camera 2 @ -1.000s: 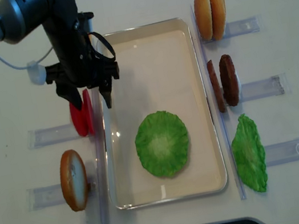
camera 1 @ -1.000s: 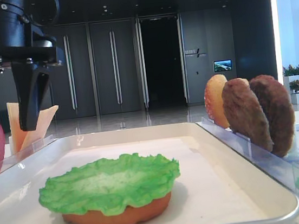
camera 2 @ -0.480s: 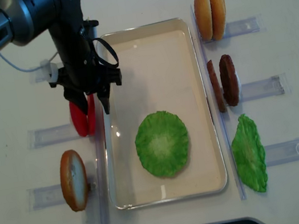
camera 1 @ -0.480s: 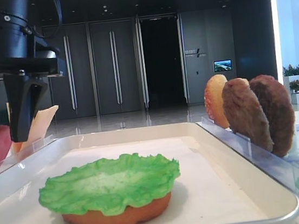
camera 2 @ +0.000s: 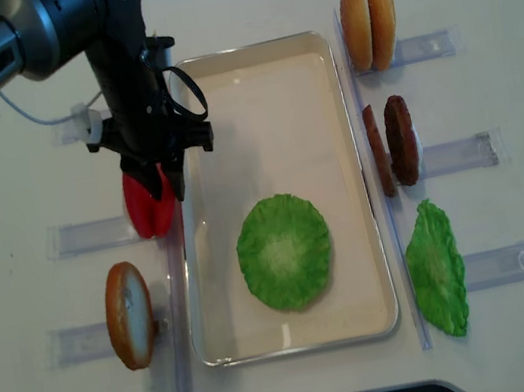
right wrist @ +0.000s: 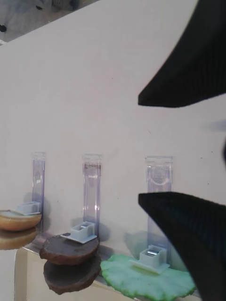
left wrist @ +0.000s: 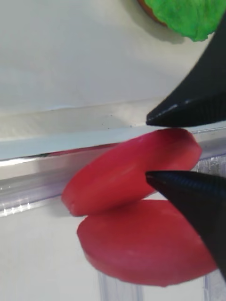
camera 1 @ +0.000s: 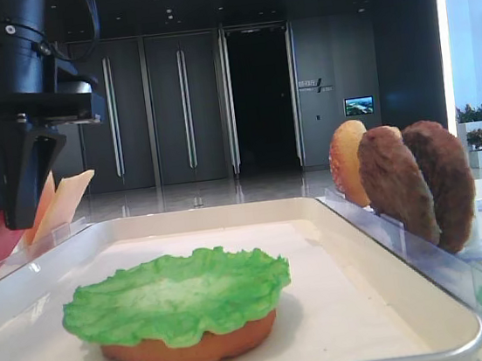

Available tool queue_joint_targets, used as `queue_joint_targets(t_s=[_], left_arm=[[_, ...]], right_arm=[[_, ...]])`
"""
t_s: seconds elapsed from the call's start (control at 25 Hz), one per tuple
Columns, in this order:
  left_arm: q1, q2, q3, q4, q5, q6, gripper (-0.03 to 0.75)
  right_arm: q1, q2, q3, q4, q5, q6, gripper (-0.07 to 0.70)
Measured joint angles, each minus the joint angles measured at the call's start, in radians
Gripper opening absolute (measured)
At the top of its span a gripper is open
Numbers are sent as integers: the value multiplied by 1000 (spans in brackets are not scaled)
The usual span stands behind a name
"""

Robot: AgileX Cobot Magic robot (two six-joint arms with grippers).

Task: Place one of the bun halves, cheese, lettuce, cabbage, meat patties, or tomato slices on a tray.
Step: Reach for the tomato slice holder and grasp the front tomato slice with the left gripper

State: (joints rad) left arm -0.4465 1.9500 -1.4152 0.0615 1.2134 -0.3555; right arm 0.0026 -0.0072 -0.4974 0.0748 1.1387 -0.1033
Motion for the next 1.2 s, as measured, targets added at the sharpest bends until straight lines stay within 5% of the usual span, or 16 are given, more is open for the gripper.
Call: queue_joint_targets(t_s=[1.2], left_arm=[[0,-3,-4,-5,11,19,88]], right_arm=[[0,0,0,0,0,0,414]])
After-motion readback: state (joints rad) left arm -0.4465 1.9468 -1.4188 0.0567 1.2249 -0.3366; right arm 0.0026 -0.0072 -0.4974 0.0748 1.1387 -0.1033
